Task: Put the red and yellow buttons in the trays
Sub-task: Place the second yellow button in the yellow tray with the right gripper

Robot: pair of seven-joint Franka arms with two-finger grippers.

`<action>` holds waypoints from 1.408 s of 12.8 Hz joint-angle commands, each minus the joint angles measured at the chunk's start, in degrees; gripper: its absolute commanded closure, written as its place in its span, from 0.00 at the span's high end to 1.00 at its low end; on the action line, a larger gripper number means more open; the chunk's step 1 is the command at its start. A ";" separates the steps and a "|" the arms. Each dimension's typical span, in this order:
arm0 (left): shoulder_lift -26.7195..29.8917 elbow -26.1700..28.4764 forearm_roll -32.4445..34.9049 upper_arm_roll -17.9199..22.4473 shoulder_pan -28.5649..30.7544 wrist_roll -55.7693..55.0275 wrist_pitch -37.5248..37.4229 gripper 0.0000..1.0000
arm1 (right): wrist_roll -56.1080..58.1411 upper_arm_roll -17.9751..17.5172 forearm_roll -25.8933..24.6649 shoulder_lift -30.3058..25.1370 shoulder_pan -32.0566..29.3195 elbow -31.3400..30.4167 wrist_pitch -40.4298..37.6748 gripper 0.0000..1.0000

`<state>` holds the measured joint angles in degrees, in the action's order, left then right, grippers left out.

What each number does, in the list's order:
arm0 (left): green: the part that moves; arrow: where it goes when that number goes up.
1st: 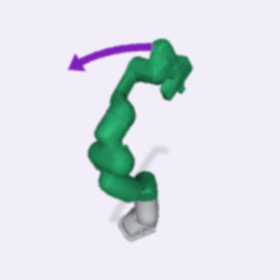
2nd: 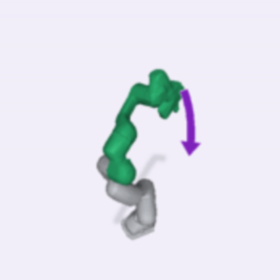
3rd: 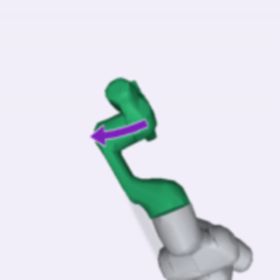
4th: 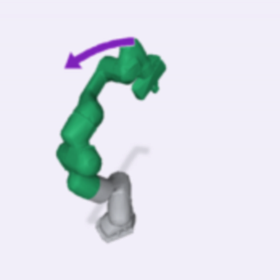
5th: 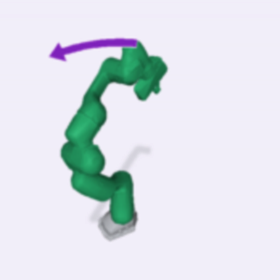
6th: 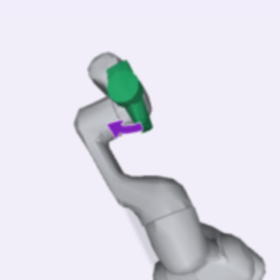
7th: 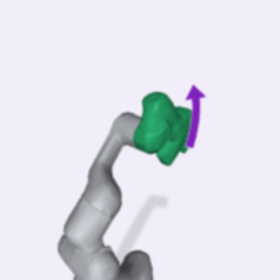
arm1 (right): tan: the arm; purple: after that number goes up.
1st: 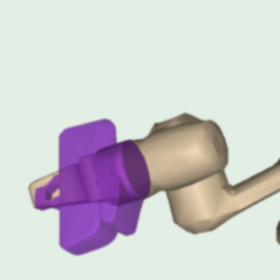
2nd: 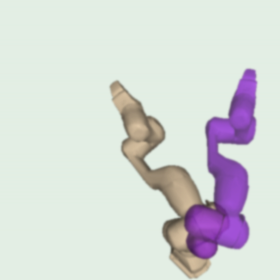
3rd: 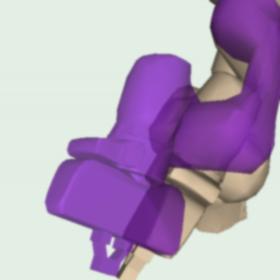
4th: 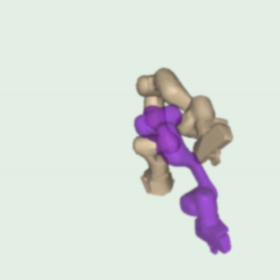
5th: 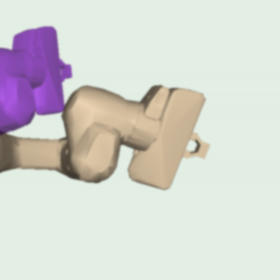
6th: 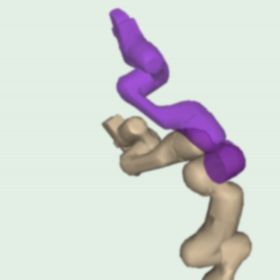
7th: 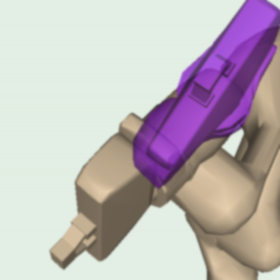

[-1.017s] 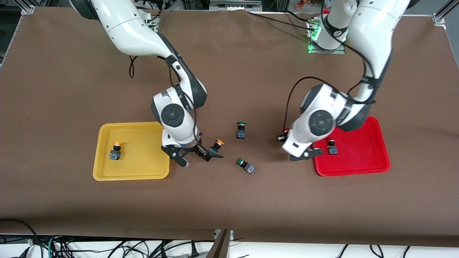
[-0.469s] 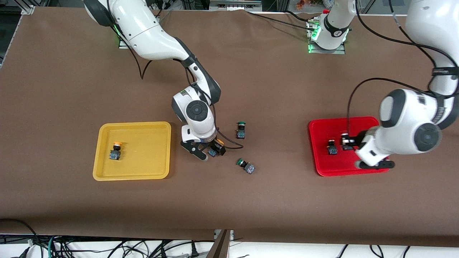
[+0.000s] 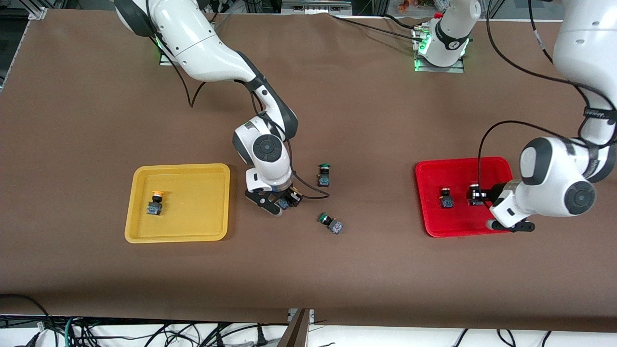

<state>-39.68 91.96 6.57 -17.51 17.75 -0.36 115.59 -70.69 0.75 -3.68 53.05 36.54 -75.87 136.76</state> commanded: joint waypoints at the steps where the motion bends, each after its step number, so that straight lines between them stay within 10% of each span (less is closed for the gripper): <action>1: -1.81 0.76 1.34 -0.33 1.41 2.03 3.06 0.09 | 3.26 0.91 -0.81 -0.83 -0.32 1.69 -3.06 0.00; 3: -1.81 1.63 1.34 -0.33 1.85 3.53 2.98 0.41 | 12.10 0.57 -0.02 -3.81 -3.91 2.57 -9.90 0.00; 4: -1.37 2.16 1.25 -0.33 2.37 3.53 2.89 0.95 | 17.90 0.22 0.33 -5.22 -6.71 2.66 -13.59 0.00; 9: 6.88 1.11 0.99 -0.59 3.25 3.79 -1.95 1.00 | 48.06 0.65 1.48 -10.06 -17.62 0.04 -25.13 0.00; 18: 23.68 -6.95 -0.69 -4.01 2.56 0.99 -20.93 1.00 | 64.01 0.57 6.84 -15.60 -25.64 -19.12 -12.85 0.00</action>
<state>-16.64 88.82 6.06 -19.63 20.70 1.93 96.28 -7.94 2.23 2.08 41.31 11.33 -88.72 120.66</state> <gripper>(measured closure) 0.000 0.573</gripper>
